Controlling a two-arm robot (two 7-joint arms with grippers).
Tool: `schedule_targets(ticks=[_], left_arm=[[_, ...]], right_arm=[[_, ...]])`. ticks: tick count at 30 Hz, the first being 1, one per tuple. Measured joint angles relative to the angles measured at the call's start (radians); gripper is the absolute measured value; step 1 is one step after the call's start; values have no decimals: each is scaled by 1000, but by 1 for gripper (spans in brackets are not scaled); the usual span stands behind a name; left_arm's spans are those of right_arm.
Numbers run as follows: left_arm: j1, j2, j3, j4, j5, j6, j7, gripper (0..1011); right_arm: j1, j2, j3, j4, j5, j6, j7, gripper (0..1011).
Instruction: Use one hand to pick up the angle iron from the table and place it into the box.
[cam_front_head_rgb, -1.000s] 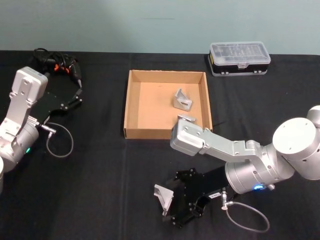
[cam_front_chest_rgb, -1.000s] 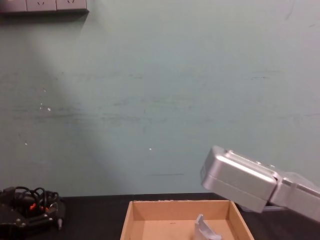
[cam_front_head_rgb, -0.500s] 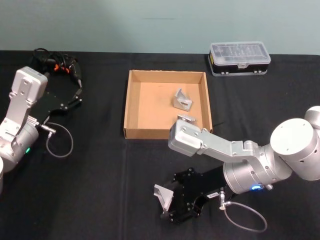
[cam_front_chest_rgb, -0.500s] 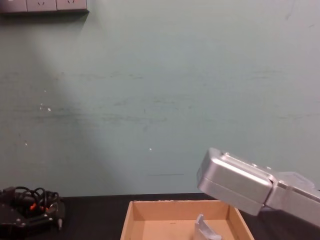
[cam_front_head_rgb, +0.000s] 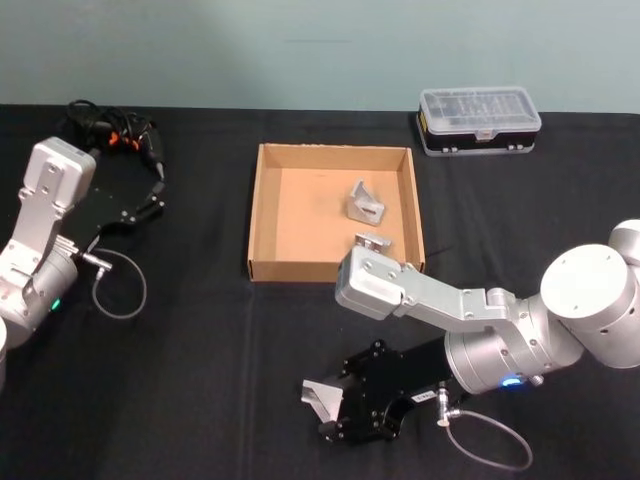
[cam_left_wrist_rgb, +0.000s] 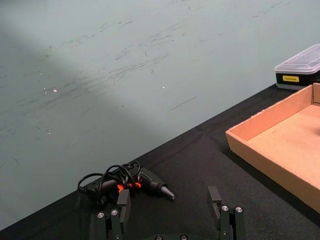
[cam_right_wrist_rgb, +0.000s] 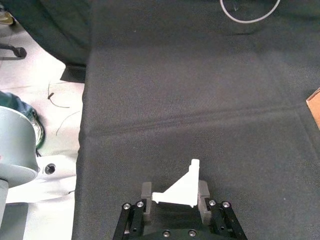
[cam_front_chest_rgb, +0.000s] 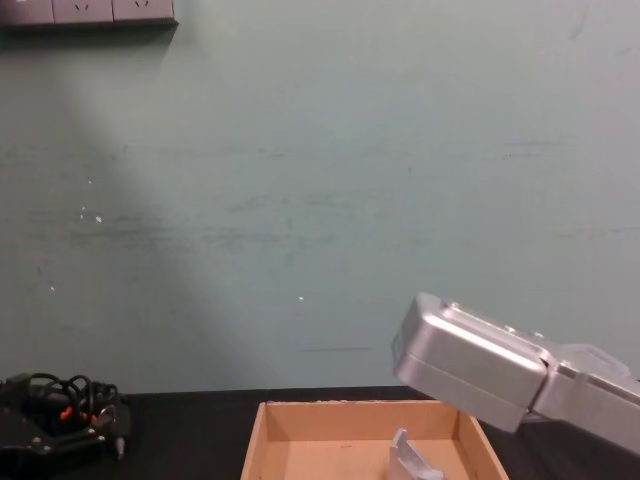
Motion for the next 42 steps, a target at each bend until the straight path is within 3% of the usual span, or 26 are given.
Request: schedule_targets(ticks=[10, 14, 19, 22, 27, 31, 36, 42], left_arm=[[0, 0, 0, 0, 0, 0, 0, 1000], [0, 0, 0, 0, 0, 0, 0, 1000], [0, 0, 0, 0, 0, 0, 0, 1000], [0, 0, 0, 0, 0, 0, 0, 1000], [0, 0, 0, 0, 0, 0, 0, 1000], [0, 0, 0, 0, 0, 0, 0, 1000], [0, 0, 0, 0, 0, 0, 0, 1000], [0, 0, 0, 0, 0, 0, 0, 1000]], right_arm=[[0, 7, 24, -18, 9, -6, 2, 539], [1, 11, 62, -35, 44, -14, -3, 539], [7, 6, 149, -48, 107, -41, -66, 539], [16, -2, 173, -40, 110, -53, -99, 539], [38, -45, 207, 13, 99, -74, -173, 539], [53, -84, 213, 64, 81, -87, -205, 539], [91, -169, 199, 196, 38, -118, -223, 539], [122, -239, 177, 327, 5, -143, -223, 539]])
